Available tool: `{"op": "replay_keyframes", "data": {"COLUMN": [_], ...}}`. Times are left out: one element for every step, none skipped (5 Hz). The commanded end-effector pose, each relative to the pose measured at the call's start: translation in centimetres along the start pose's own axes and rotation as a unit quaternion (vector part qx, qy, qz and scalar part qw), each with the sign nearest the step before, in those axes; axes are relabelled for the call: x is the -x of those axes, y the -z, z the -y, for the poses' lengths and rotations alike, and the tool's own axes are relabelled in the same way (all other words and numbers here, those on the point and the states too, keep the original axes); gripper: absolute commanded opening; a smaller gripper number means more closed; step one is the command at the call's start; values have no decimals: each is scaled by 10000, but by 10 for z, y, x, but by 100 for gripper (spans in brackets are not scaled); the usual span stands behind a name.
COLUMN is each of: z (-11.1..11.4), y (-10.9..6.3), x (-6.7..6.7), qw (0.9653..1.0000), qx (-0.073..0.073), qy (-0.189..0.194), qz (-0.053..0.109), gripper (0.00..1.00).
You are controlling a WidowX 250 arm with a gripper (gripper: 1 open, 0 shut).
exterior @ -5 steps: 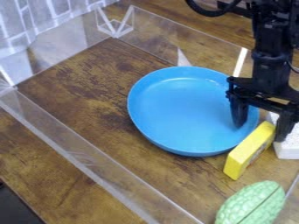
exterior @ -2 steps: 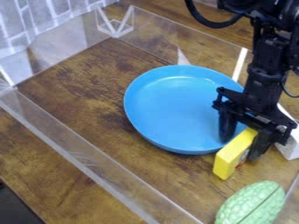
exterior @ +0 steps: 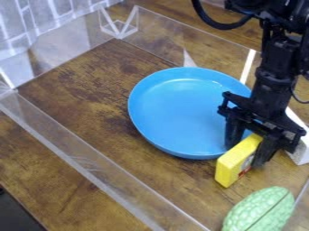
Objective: Put the yellow block in the blue tray
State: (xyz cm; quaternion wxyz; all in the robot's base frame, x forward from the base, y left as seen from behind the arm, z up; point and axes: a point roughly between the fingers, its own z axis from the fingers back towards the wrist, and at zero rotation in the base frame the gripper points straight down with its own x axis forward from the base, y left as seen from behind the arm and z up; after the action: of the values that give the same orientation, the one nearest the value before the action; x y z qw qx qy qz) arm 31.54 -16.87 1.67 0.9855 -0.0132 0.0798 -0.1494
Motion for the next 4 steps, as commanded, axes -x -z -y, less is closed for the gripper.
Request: {"op": "replay_keyframes", "data": {"z": [-6, -9, -11, -12], "y": [2, -2, -5, -9], "x": [8, 7, 7, 5], "qw": [9999, 9999, 10000, 9999], "qx": [-15, -6, 9, 27], "qy": [49, 65, 86, 110], "qz": [-126, -84, -23, 47], "gripper": [0, 0, 0, 0]}}
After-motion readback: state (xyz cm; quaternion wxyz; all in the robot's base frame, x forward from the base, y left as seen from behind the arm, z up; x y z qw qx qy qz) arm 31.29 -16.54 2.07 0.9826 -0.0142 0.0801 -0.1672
